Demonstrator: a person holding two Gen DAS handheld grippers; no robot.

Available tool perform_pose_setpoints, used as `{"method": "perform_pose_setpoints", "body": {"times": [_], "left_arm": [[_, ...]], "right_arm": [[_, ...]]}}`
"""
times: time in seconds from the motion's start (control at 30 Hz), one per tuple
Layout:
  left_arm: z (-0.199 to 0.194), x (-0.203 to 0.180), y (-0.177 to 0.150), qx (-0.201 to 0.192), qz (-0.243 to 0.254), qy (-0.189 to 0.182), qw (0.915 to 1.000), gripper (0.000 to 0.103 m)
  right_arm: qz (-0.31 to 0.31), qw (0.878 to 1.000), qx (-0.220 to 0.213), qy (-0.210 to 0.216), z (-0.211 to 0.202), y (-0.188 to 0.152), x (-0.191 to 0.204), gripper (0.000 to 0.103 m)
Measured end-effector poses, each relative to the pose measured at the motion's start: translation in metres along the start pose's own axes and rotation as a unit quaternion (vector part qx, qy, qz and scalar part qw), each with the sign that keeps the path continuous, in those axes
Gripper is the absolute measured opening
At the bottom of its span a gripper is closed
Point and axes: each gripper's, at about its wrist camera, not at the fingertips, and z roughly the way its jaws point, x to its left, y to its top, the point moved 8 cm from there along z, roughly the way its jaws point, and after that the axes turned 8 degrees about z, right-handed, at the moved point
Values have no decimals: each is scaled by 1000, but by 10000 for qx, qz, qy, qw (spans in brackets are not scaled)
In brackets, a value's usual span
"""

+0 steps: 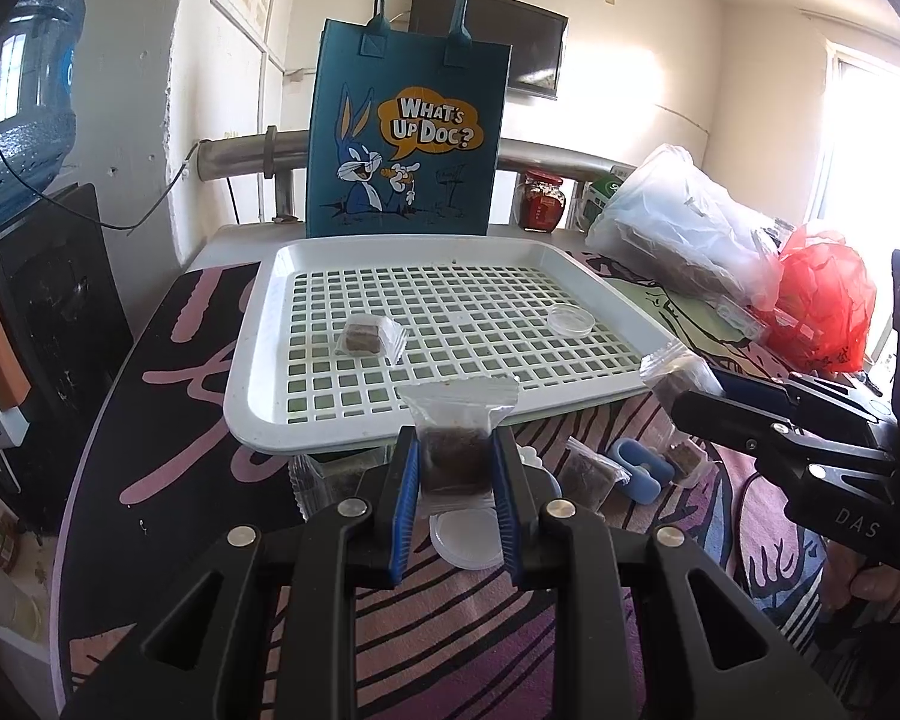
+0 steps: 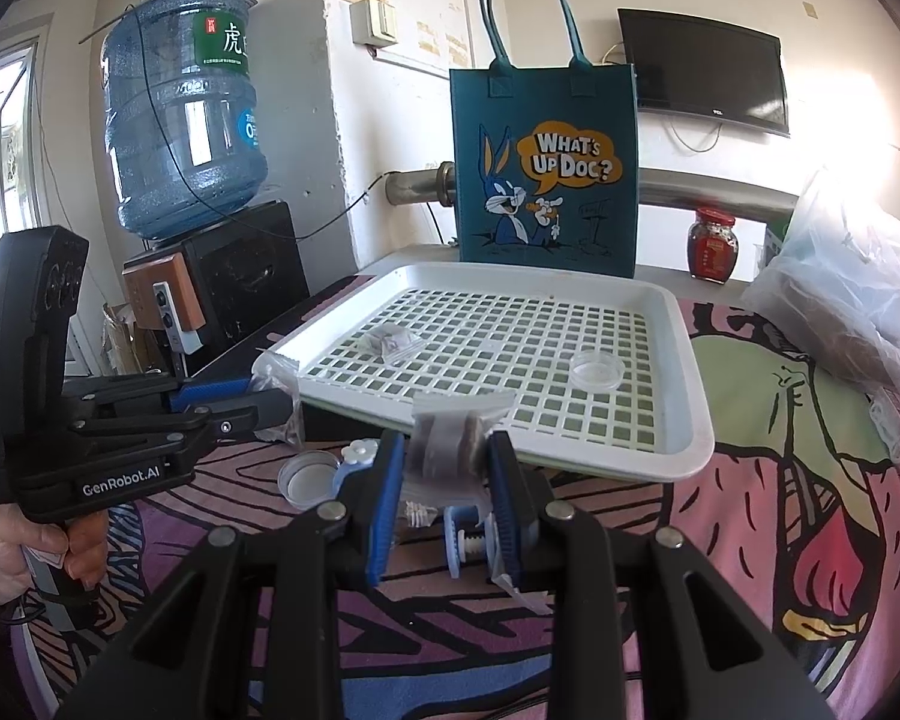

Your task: Organize objects

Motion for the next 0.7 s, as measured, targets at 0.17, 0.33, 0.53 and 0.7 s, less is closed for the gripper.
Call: {"method": "perform_pose_setpoints", "body": {"times": [0.17, 0.33, 0.53, 0.7], "left_arm": [[1, -1, -1, 20, -8, -9, 10000, 22], [2, -1, -1, 42, -22, -23, 10000, 22], [3, 0, -1, 71, -37, -31, 10000, 22], [3, 0, -2, 77, -43, -37, 10000, 22]], "right_arm": [[10, 10000, 7, 11, 0, -1, 1, 28], [22, 10000, 16, 21, 0, -2, 2, 28], [19, 10000, 16, 15, 0, -2, 1, 28], [23, 10000, 14, 16, 0, -1, 1, 28]]}}
